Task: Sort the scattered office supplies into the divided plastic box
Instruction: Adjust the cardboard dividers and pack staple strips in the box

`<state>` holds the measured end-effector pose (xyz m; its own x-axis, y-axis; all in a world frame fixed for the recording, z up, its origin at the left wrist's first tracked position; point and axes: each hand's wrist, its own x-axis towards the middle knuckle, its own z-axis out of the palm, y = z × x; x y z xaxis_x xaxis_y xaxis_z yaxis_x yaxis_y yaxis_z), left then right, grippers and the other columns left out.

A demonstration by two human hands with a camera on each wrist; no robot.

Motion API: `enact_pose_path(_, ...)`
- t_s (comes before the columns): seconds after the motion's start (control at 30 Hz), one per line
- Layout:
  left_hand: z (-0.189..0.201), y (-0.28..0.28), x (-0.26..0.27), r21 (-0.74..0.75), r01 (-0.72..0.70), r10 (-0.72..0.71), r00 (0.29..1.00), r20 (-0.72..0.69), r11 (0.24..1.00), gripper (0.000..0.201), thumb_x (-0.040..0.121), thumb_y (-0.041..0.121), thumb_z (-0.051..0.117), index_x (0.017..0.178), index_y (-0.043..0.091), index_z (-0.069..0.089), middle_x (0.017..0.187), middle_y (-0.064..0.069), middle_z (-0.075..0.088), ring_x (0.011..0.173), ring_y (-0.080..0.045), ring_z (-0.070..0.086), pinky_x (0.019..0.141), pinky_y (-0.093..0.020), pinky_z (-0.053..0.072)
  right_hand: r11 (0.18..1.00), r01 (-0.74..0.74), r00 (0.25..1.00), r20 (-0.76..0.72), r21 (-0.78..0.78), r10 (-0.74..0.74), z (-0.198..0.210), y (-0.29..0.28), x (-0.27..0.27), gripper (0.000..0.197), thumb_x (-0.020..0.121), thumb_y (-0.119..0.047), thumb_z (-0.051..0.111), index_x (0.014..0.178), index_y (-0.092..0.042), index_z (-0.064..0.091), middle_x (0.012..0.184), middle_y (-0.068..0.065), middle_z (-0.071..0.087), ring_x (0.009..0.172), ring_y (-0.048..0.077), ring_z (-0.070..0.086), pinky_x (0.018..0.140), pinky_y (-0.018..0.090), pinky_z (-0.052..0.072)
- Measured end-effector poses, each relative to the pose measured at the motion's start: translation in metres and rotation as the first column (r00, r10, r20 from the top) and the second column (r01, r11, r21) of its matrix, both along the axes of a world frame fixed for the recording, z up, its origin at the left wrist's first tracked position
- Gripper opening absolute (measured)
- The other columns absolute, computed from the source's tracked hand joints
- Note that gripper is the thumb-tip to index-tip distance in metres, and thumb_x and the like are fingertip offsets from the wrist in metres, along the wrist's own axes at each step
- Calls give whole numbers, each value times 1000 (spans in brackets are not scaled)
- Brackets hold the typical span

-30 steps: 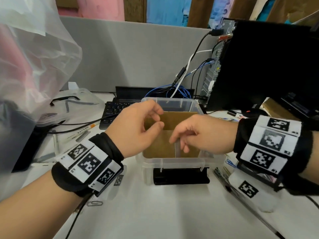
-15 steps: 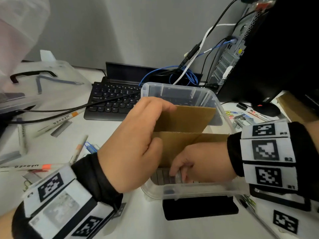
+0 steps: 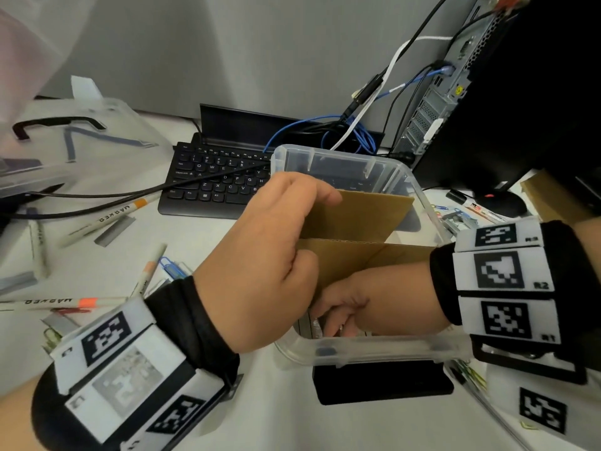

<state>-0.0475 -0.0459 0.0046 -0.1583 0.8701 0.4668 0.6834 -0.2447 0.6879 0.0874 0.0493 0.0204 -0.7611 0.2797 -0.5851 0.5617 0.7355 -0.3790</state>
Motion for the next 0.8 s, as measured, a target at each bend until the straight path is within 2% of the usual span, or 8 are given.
enact_pose_path(0.13,0,0,0,-7,-9,9,1000,8,1000,57,65,2,37,119,14,53,116,4,48,110,-8,46,95,-12,34,1000,-2,999,55,10,2,1,2,-2,28,93,-9,55,119,-13,64,109,10,68,99,25,63,83,27,49)
enact_pose_path(0.23,1,0,2,-15,-15,15,1000,6,1000,56,66,3,37,118,15,53,117,4,48,111,-8,46,96,-12,33,992,25,974,226,-121,3,6,3,-6,36,95,-10,51,132,-12,52,126,11,58,115,27,55,98,27,43)
enact_pose_path(0.27,1,0,2,-17,-15,15,1000,1,1000,56,66,3,37,118,15,53,117,5,48,111,-8,45,96,-12,34,991,20,970,242,-130,12,7,3,-6,37,96,-9,50,132,-12,51,127,11,57,115,27,54,98,27,42)
enact_pose_path(0.37,2,-1,1,-22,-23,23,1000,-13,999,56,66,4,36,119,16,53,117,5,48,112,-7,45,97,-13,34,991,-7,979,201,-131,33,10,5,-7,31,97,-10,49,127,-10,57,116,8,62,96,20,57,89,25,45)
enact_pose_path(0.47,4,-2,2,-47,-36,33,998,-47,998,56,66,6,36,118,17,52,117,6,47,112,-6,45,96,-11,33,979,76,978,205,-191,-36,21,8,-3,26,99,-12,45,119,-8,61,88,-6,59,78,8,53,68,18,45)
enact_pose_path(0.6,9,-3,2,-52,-33,26,992,-120,998,52,65,6,38,113,18,54,116,6,47,112,-7,45,96,-8,31,981,106,993,73,-165,-95,49,8,12,21,98,-13,45,106,-9,64,93,1,67,80,13,60,65,21,48)
enact_pose_path(0.7,20,-7,9,-31,-30,23,979,-203,999,49,66,8,43,112,20,54,116,7,47,95,6,47,80,-1,32,987,126,989,-66,-100,-133,79,13,32,13,94,-11,53,100,-7,64,85,1,71,71,8,66,59,20,50)
enact_pose_path(0.8,28,-12,21,1,26,-25,972,-232,1000,42,70,10,49,112,18,54,106,7,52,83,17,47,70,2,33,975,185,962,-223,123,-154,101,30,58,9,84,-9,66,84,-18,64,71,-2,66,53,2,56,51,18,47)
